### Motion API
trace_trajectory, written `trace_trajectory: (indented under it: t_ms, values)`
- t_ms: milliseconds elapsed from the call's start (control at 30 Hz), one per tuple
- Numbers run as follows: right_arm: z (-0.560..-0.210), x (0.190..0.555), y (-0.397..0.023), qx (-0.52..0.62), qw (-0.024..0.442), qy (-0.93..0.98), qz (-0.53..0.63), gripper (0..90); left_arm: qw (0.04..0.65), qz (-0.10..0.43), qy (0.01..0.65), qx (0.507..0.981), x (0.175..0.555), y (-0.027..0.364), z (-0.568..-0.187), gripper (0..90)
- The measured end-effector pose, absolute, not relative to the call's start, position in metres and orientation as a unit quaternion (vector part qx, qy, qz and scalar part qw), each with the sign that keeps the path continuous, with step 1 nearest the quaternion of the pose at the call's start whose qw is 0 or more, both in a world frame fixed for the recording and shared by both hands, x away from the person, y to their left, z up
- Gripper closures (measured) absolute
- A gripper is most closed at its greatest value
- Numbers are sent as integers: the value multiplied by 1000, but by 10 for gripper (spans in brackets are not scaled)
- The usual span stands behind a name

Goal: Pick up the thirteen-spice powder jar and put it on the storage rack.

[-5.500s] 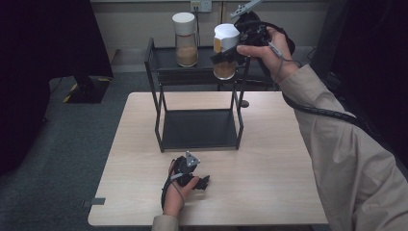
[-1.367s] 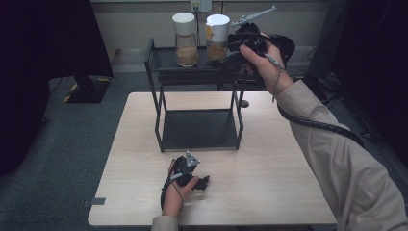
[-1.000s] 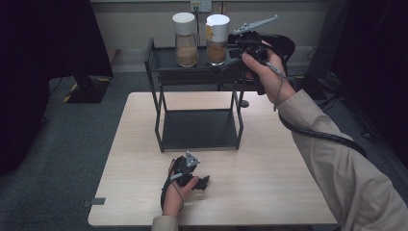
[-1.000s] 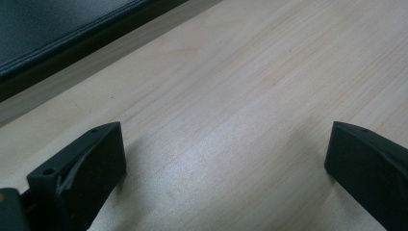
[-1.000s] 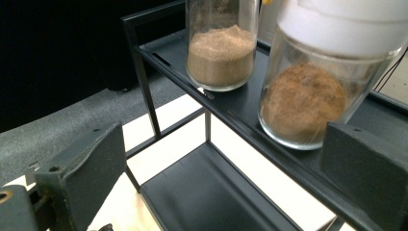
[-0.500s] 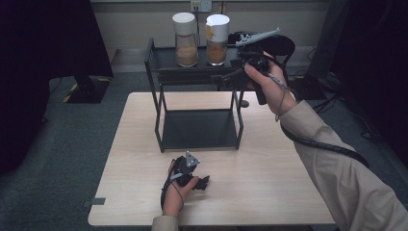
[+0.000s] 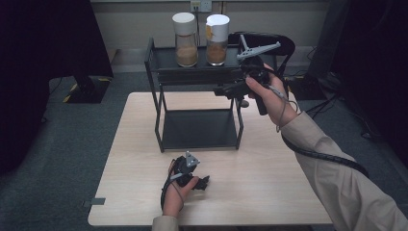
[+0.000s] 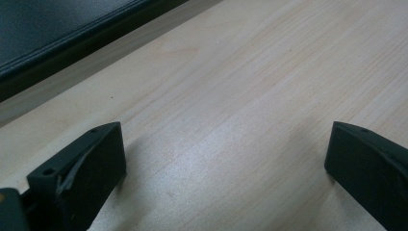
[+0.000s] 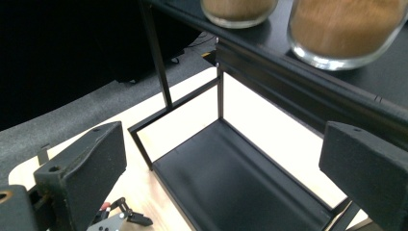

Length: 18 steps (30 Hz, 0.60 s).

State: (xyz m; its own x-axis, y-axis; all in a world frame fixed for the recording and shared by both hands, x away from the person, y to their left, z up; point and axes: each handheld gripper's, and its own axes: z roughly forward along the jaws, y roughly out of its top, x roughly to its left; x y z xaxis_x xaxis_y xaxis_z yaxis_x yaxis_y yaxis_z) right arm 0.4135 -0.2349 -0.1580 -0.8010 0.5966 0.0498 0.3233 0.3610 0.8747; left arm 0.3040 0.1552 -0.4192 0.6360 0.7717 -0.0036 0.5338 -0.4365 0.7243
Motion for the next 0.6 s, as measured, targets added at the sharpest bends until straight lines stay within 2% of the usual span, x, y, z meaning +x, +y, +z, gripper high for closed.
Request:
trace_trajectory:
  t_ms: [600]
  values:
    - [-187, 407, -249, 281, 112, 815, 494, 14, 357, 167, 393, 831, 304, 155, -419, 0]
